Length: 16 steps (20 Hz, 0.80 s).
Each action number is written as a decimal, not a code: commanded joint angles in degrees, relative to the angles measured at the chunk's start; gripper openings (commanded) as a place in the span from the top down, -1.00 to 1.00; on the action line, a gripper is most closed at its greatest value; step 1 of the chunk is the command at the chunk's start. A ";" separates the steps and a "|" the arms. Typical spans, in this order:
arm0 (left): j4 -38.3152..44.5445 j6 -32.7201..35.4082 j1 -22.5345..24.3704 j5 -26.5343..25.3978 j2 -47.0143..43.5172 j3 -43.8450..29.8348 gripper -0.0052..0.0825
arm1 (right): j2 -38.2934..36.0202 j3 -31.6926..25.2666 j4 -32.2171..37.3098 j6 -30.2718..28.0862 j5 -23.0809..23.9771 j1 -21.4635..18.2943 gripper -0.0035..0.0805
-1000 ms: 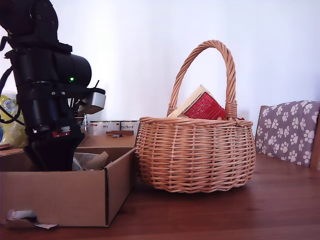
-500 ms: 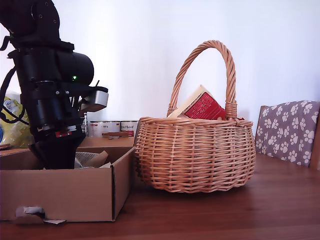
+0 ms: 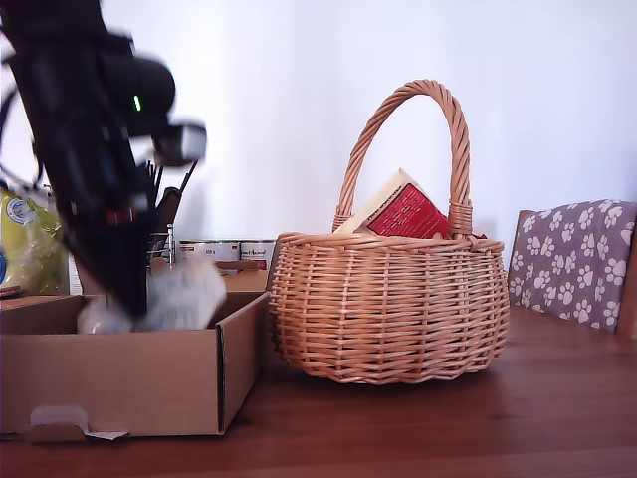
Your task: Move the bags of Easter eggs from the cardboard box on the left into the woven basket on the right side.
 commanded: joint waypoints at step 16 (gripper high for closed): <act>39.67 -25.09 -5.57 16.37 -3.10 0.11 0.80 | -0.33 0.15 0.52 -0.04 -0.02 0.26 0.95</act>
